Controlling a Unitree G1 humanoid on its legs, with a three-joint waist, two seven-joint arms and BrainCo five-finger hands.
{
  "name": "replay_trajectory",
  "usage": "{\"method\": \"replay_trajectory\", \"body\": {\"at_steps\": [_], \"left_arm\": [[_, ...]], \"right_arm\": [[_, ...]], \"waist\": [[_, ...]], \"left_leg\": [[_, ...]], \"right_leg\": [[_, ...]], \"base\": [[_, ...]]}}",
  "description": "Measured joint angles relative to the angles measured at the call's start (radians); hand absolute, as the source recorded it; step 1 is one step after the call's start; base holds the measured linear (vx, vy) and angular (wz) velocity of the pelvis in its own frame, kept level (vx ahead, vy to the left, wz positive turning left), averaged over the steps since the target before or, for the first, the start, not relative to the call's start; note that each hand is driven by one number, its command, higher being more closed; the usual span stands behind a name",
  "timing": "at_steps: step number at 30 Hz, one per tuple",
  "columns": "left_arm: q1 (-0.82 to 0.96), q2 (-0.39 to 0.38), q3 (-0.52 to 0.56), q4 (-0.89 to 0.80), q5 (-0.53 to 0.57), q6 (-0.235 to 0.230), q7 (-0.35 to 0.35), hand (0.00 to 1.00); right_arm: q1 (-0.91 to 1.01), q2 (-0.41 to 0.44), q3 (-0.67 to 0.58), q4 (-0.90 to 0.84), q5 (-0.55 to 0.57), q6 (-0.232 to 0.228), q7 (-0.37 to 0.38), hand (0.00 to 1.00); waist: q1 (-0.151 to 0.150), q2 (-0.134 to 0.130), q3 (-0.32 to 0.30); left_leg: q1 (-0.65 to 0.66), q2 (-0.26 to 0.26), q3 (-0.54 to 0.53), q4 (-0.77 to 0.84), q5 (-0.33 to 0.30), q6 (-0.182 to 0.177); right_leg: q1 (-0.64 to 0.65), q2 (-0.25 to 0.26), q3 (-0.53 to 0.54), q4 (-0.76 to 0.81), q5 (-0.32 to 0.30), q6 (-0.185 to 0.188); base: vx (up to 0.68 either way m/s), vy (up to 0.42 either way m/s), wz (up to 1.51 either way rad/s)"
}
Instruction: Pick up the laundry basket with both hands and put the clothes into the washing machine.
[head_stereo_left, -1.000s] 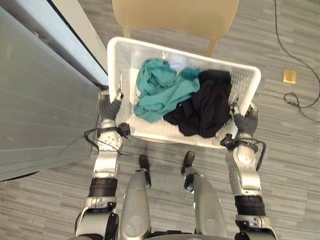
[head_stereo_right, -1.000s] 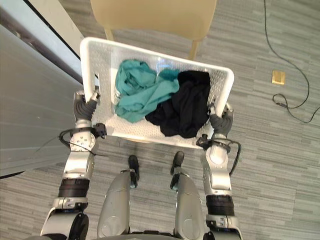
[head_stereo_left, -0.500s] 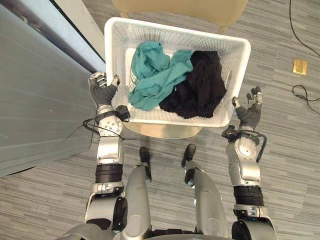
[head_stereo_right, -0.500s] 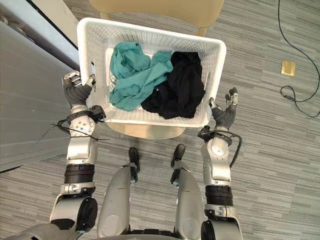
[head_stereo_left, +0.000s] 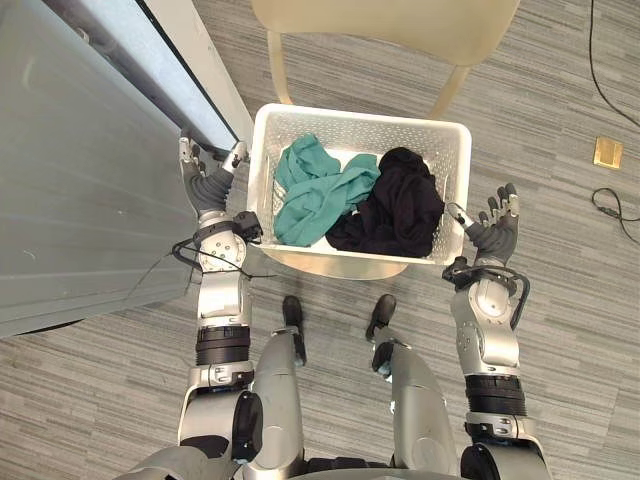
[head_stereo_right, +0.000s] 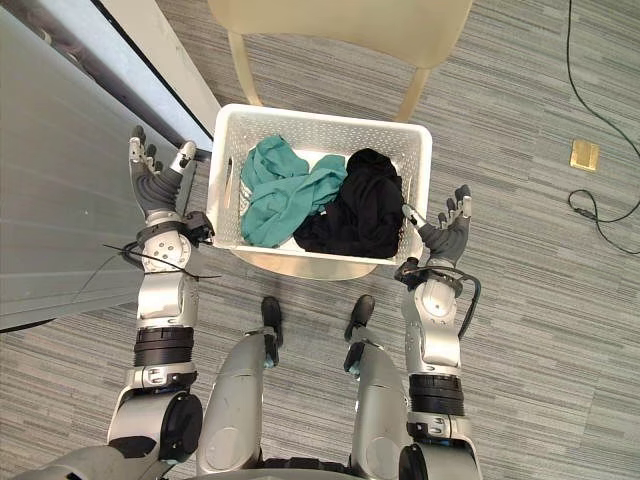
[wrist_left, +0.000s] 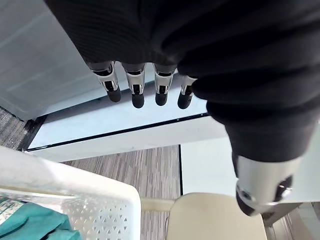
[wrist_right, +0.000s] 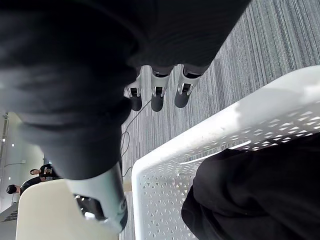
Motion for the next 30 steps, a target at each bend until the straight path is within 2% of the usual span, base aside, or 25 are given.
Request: {"method": "replay_trajectory", "body": {"at_steps": [9, 13, 17, 19, 21, 22, 23, 24, 25, 26, 27, 30], "left_arm": [[0.038, -0.003, -0.012, -0.005, 0.029, -0.002, 0.012, 0.0], [0.229, -0.032, -0.045, -0.108, 0.012, -0.045, 0.02, 0.0], [0.447, -0.052, -0.085, -0.161, -0.107, -0.111, -0.014, 0.0], [0.525, -0.053, -0.114, -0.159, -0.202, -0.128, -0.039, 0.0], [0.571, -0.056, -0.17, -0.148, -0.386, -0.15, -0.081, 0.0], [0.578, -0.059, -0.181, -0.148, -0.416, -0.155, -0.095, 0.0], [0.592, -0.061, -0.202, -0.146, -0.449, -0.166, -0.116, 0.0], [0.602, -0.064, -0.212, -0.132, -0.451, -0.175, -0.137, 0.0], [0.606, -0.066, -0.223, -0.126, -0.452, -0.176, -0.142, 0.0], [0.632, -0.07, -0.239, -0.117, -0.455, -0.18, -0.162, 0.0], [0.675, -0.071, -0.26, -0.108, -0.459, -0.181, -0.183, 0.0], [0.744, -0.069, -0.3, -0.074, -0.494, -0.18, -0.222, 0.0]], "right_arm": [[0.039, 0.007, 0.014, -0.051, 0.0, -0.001, 0.019, 0.0], [0.152, 0.018, 0.088, -0.086, 0.0, -0.007, 0.044, 0.0], [0.289, 0.038, 0.139, -0.107, 0.001, -0.011, 0.089, 0.0], [0.339, 0.036, 0.136, -0.106, 0.001, -0.011, 0.103, 0.0], [0.356, 0.02, 0.116, -0.071, 0.001, -0.018, 0.105, 0.0], [0.352, 0.013, 0.109, -0.052, 0.001, -0.019, 0.105, 0.0], [0.339, 0.006, 0.103, -0.016, 0.001, -0.02, 0.105, 0.0], [0.335, 0.011, 0.094, 0.011, 0.001, -0.022, 0.107, 0.0], [0.335, 0.016, 0.094, 0.018, 0.0, -0.025, 0.108, 0.0], [0.342, 0.015, 0.105, 0.031, -0.001, -0.033, 0.114, 0.0], [0.365, 0.011, 0.11, 0.038, -0.001, -0.039, 0.124, 0.0], [0.429, 0.001, 0.11, 0.098, -0.008, -0.058, 0.149, 0.0]], "waist": [[0.0, 0.001, 0.0], [0.003, 0.001, 0.0], [0.003, 0.008, -0.007], [0.0, 0.014, -0.043], [-0.002, 0.01, -0.08], [0.0, 0.01, -0.089], [-0.002, 0.008, -0.108], [-0.006, 0.014, -0.125], [-0.009, 0.017, -0.127], [-0.023, 0.021, -0.131], [-0.037, 0.03, -0.151], [-0.06, 0.045, -0.218]], "left_leg": [[0.034, 0.003, 0.02, -0.005, 0.005, -0.007], [0.161, 0.016, 0.042, -0.016, -0.016, -0.015], [0.284, 0.027, 0.009, 0.006, -0.065, -0.037], [0.286, 0.021, -0.037, -0.007, -0.051, -0.045], [0.301, -0.013, -0.09, -0.085, 0.019, -0.064], [0.302, -0.017, -0.088, -0.11, 0.045, -0.065], [0.302, -0.022, -0.074, -0.172, 0.117, -0.075], [0.312, -0.005, -0.035, -0.171, 0.12, -0.066], [0.314, 0.018, 0.001, -0.097, 0.084, -0.034], [0.341, 0.067, 0.042, 0.04, 0.019, 0.003], [0.385, 0.109, 0.048, 0.136, -0.02, -0.007], [0.476, 0.119, -0.014, 0.191, -0.042, -0.052]], "right_leg": [[0.019, -0.001, 0.009, 0.006, -0.008, 0.003], [0.112, -0.006, 0.012, 0.075, -0.081, 0.004], [0.221, -0.017, -0.012, 0.194, -0.201, -0.002], [0.242, -0.025, -0.056, 0.217, -0.234, -0.011], [0.244, -0.069, -0.125, 0.256, -0.271, -0.024], [0.245, -0.075, -0.138, 0.258, -0.275, -0.028], [0.248, -0.086, -0.171, 0.246, -0.274, -0.039], [0.271, -0.085, -0.214, 0.207, -0.258, -0.061], [0.285, -0.083, -0.228, 0.2, -0.257, -0.064], [0.319, -0.08, -0.249, 0.192, -0.254, -0.07], [0.342, -0.067, -0.256, 0.171, -0.245, -0.077], [0.337, -0.058, -0.251, 0.138, -0.212, -0.067]], "base": [[0.03, -0.016, -0.02], [0.04, -0.049, 0.04], [0.02, -0.117, 0.24], [0.03, -0.168, 0.69], [0.13, -0.22, 0.93], [0.06, -0.203, 0.87], [-0.02, -0.135, 0.77], [-0.02, -0.126, 0.74], [-0.02, -0.124, 0.6], [-0.06, -0.1, 0.38], [-0.08, -0.067, 0.2], [-0.09, 0.097, -0.04]]}}
